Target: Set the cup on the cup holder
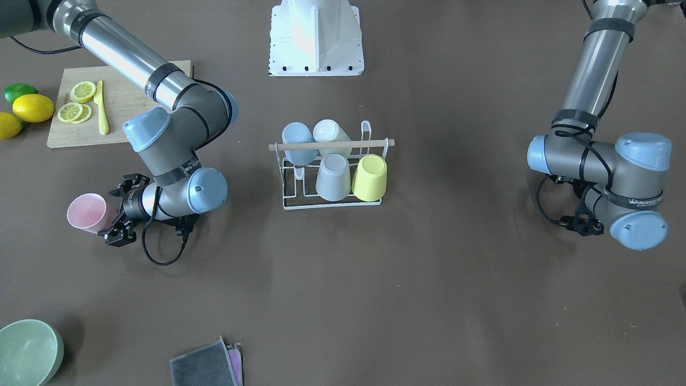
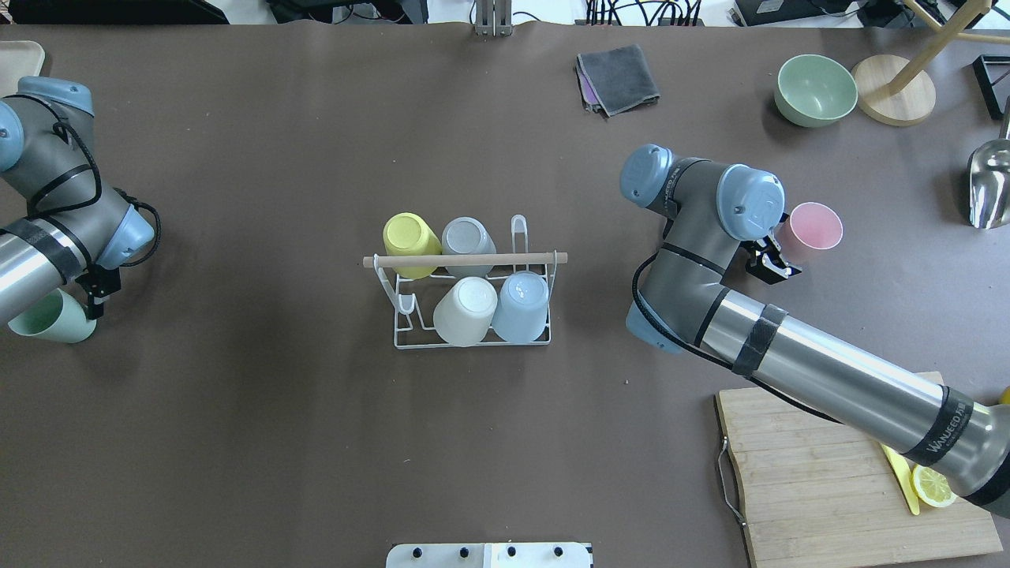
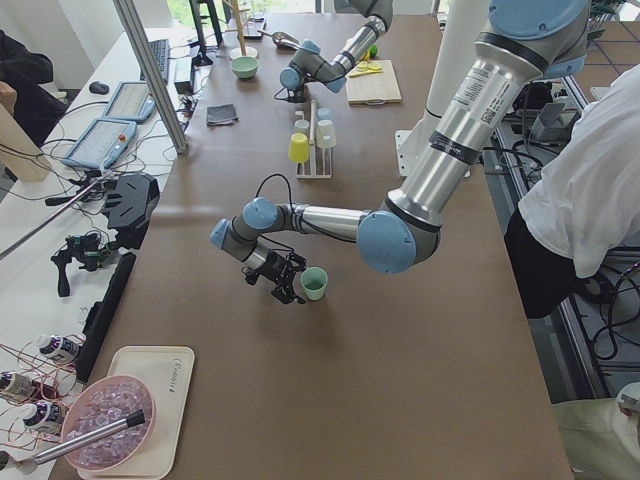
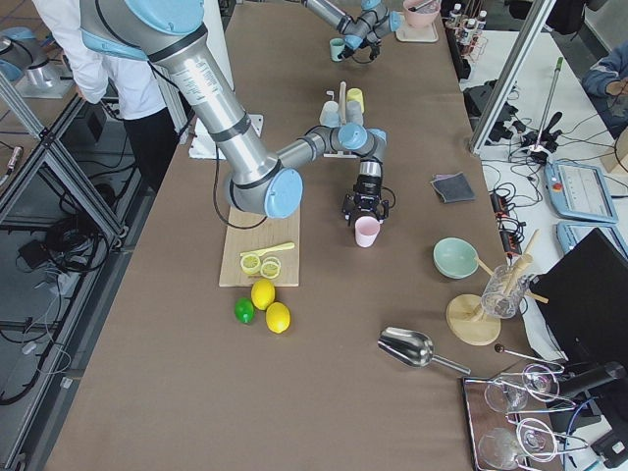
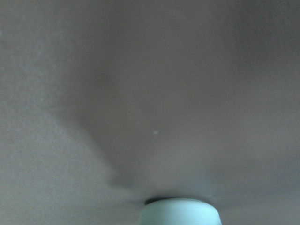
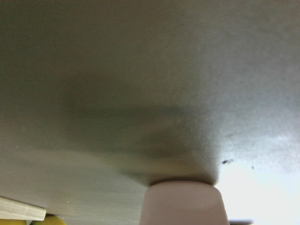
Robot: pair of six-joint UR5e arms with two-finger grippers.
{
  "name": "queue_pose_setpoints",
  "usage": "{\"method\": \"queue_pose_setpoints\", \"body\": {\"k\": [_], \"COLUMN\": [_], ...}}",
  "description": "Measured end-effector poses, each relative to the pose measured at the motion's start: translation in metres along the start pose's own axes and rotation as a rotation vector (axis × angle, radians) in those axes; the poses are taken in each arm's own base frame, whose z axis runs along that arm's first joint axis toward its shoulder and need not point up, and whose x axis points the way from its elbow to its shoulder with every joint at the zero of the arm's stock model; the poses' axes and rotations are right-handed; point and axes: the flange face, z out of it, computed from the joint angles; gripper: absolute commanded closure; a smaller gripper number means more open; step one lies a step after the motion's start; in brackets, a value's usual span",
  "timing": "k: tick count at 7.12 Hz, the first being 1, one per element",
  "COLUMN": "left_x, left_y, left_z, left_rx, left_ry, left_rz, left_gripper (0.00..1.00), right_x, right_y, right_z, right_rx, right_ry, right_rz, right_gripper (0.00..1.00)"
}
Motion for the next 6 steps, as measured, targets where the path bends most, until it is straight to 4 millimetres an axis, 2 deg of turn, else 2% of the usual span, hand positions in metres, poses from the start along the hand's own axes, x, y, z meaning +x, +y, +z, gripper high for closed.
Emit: {"method": "queue_pose_setpoints", "body": {"k": [3,6], "left_x": [0.004,0.008], "left_y": [-0.005,-0.005], "left_z": [0.006,0.005], "left_rx": [-0.022,-0.043], "left_ry": [-0.004,-0.003], "left_rz": [-0.004,-0.017], "left_gripper": [0.02,0.02], "right_x": [-0.005,-0.007], "right_y": [0.004,0.010], "right_z": [0.012,0.020], "right_rx": [-0.004,-0.005], "right_ry": [0.000,0.006], "right_rz": [-0.002,0.000], "right_gripper": [0.01,0.01]}}
